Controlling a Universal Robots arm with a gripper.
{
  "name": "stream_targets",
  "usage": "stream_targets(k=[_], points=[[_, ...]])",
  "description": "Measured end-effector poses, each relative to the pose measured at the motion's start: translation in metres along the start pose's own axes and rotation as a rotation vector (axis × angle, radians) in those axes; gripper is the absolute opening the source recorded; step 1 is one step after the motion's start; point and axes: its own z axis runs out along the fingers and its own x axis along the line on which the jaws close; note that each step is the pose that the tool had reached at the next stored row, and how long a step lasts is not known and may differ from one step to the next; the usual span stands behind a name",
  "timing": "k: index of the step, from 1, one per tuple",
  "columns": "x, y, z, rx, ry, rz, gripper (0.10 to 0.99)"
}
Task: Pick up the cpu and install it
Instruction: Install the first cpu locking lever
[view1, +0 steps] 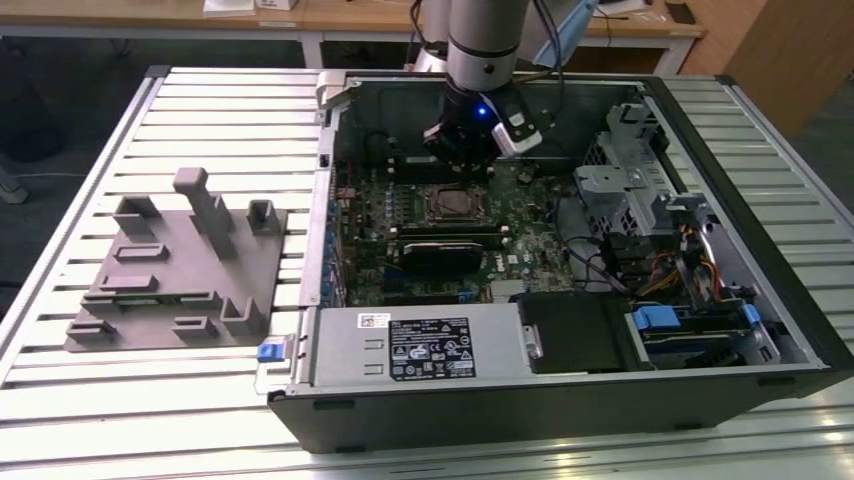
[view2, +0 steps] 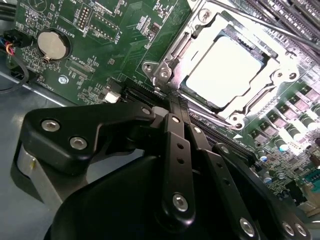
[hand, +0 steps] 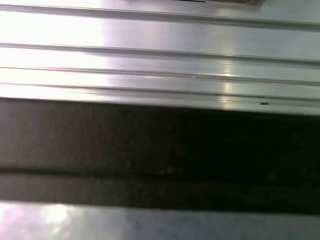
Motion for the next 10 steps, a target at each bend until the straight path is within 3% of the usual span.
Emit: stream_targets(k=[10], points=[[0.0,-0.0003,0.0049,0.004,-0.0001,0.0,0.106]])
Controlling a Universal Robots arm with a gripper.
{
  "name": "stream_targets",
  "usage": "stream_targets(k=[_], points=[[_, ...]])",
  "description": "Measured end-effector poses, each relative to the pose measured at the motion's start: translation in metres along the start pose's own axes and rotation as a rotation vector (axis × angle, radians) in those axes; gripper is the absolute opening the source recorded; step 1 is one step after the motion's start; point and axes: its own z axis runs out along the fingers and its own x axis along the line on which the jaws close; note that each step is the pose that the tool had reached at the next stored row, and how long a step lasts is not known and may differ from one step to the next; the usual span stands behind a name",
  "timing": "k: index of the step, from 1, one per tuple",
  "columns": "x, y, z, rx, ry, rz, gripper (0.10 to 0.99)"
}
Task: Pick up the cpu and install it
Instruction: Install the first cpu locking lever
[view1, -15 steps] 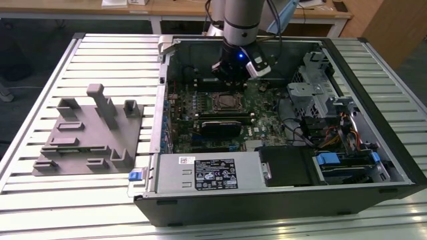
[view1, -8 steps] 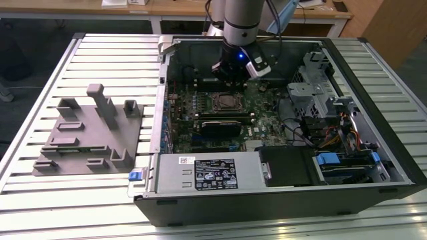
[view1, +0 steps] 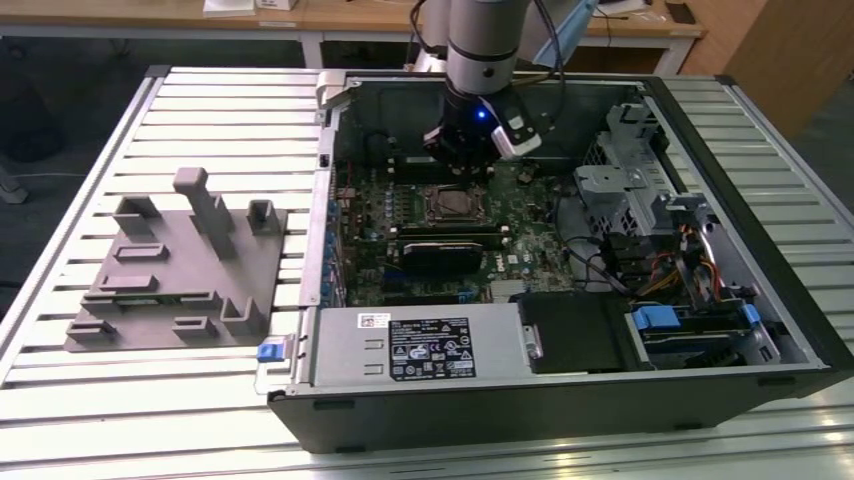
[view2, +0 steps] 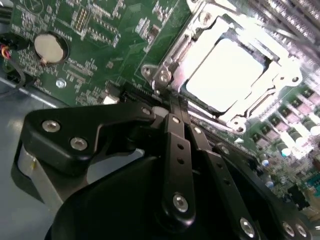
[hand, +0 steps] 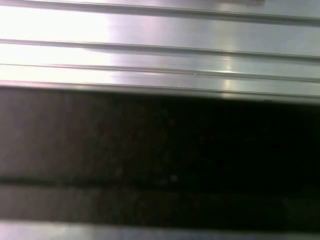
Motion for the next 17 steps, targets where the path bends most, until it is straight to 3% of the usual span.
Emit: stream_targets(k=[12,17], points=[[-0.0001,0.0001,-0.0028,0.001,0.0002,0.0,0.106],[0.0,0.0,-0.0023,0.014,0.0009,0.0,0.106]])
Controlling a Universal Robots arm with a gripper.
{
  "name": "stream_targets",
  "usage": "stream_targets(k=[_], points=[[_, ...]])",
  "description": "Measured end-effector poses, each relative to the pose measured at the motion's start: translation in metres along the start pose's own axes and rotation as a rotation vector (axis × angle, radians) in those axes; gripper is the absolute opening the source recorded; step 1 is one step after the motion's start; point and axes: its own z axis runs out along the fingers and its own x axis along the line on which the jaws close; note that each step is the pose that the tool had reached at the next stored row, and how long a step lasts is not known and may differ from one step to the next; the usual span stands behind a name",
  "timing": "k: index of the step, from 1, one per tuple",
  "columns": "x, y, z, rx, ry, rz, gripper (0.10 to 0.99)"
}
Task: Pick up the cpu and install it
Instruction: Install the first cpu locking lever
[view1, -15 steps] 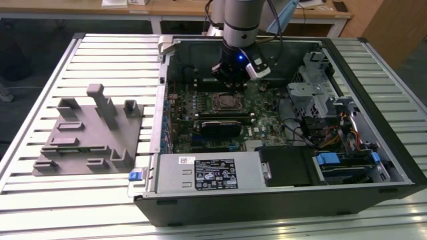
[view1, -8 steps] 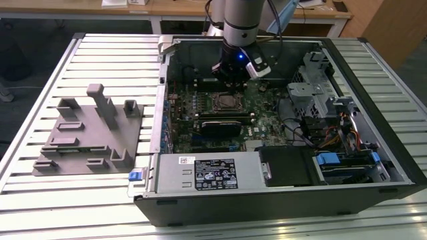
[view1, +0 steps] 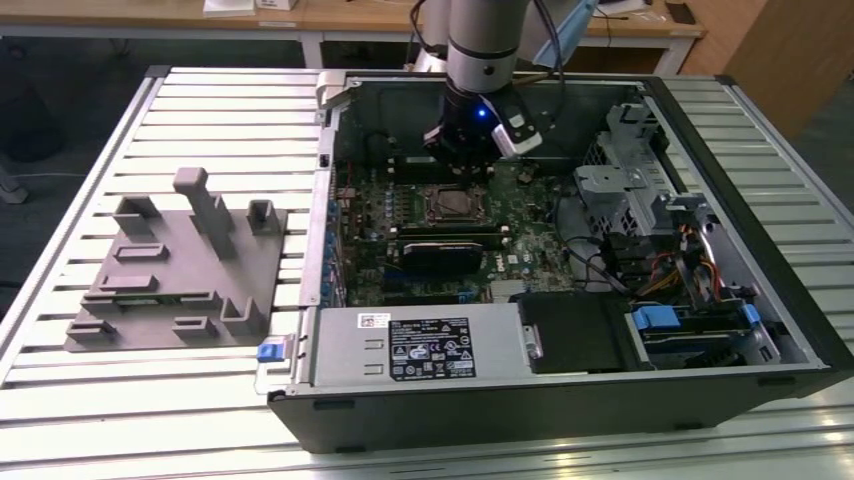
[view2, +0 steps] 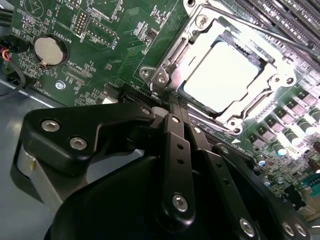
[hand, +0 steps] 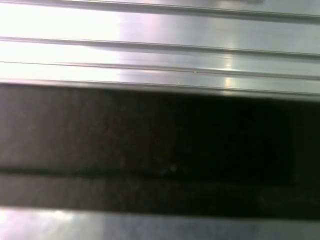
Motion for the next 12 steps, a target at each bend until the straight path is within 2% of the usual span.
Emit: stream_targets(k=[6,10,12], points=[[0.0,0.0,0.0019,0.011,0.0003,0.0,0.106],[0.0001,-0.0001,0.0038,0.012,0.0006,0.0,0.106],[0.0001,-0.0002,0.0044,0.009,0.0005,0.0,0.106]])
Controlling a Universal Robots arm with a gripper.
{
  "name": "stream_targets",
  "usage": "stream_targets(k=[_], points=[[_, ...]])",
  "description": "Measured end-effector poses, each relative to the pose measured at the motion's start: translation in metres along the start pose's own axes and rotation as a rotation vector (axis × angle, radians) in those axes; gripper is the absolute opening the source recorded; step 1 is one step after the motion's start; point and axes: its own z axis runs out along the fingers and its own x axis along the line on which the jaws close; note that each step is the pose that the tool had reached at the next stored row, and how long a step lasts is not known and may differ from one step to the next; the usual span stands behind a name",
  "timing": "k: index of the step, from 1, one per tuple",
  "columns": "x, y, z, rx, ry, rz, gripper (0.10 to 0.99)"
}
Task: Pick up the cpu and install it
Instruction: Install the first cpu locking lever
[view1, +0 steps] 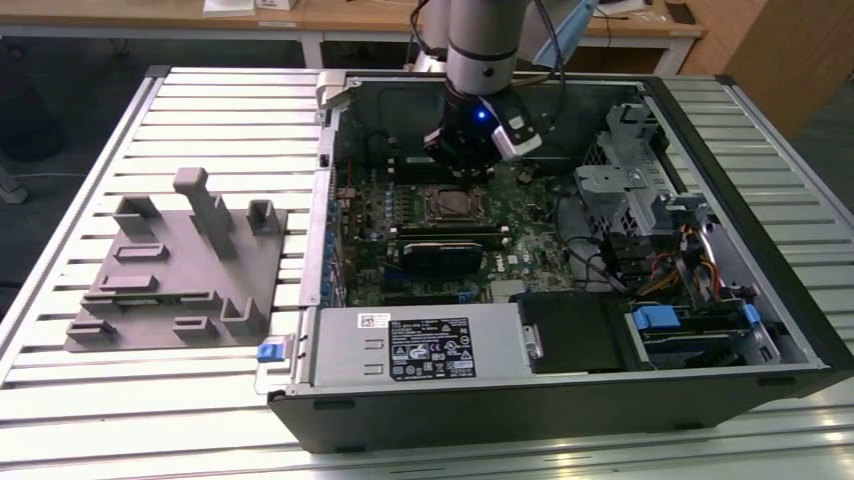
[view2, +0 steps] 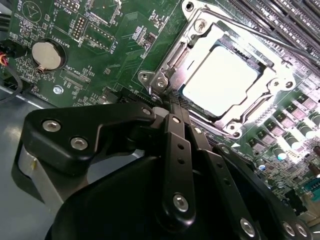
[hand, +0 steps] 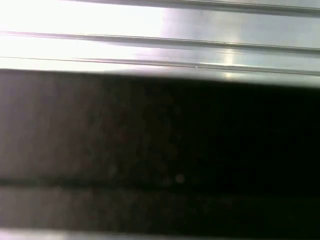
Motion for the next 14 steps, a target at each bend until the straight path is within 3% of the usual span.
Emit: stream_targets(k=[4,7,11,14], points=[[0.0004,-0.0006,-0.0006,-0.03,0.0003,0.001,0.106],[-0.0003,0.0008,-0.0029,-0.036,-0.0016,0.001,0.106],[-0.0006,0.001,-0.0136,-0.035,-0.001,0.001,0.106],[-0.0006,0.0005,-0.0144,-0.035,-0.0008,0.001,0.106]])
